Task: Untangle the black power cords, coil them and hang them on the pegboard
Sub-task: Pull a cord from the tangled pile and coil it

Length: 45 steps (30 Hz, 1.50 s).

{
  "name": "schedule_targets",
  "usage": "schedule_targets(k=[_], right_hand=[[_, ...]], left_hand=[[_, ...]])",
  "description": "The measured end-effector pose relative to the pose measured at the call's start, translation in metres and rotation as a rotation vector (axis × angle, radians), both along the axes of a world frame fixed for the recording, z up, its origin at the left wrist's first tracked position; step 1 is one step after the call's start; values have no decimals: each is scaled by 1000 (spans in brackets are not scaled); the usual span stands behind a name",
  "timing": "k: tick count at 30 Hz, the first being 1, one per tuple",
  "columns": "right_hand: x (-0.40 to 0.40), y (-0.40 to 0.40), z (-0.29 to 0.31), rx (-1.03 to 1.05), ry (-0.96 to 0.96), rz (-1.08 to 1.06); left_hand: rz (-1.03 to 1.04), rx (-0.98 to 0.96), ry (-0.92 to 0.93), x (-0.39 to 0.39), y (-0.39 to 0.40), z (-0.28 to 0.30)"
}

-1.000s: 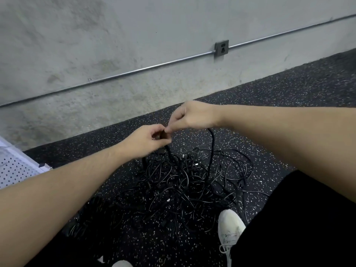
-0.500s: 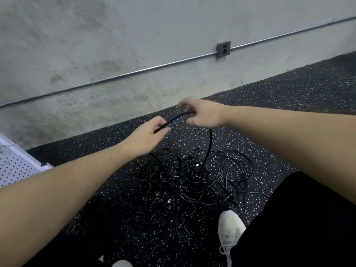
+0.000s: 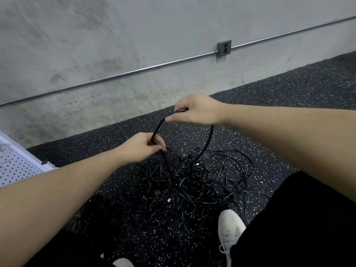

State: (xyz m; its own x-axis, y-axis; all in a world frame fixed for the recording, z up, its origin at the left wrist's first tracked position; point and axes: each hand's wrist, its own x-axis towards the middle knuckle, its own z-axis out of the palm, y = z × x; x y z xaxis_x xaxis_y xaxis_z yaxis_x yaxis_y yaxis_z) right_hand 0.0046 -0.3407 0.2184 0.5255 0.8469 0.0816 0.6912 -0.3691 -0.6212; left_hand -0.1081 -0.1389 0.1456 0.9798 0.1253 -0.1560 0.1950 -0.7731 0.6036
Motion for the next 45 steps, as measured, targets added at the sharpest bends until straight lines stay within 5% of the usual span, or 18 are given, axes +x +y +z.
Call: schedule_targets(k=[6,11,17,22,27,32,39,45], right_hand=[[19,-17,-4,217,160,-208],[13,-17,-1,267,235,-104],[11,-4,4,325,200,-163],[26,-14,-9,120,-118,-387],[14,-10,-2,37,-288,-242],[2,2,8,-126,-622,-139],[2,-1,16,-274,-378,7],[12,-23,6,188,-24,-131]], left_hand=[[77,-112,41,-6,12,-10],[36,-255,37,2,-6,-2],[10,-99,-53,13,-32,9],[41,-146,-176,13,-38,22],[127,-144,-347,32,-46,47],[84,-82,-311,33,-45,50],[-140,-318,-162,16,-38,28],[-38,-230,-20,14,-17,5]])
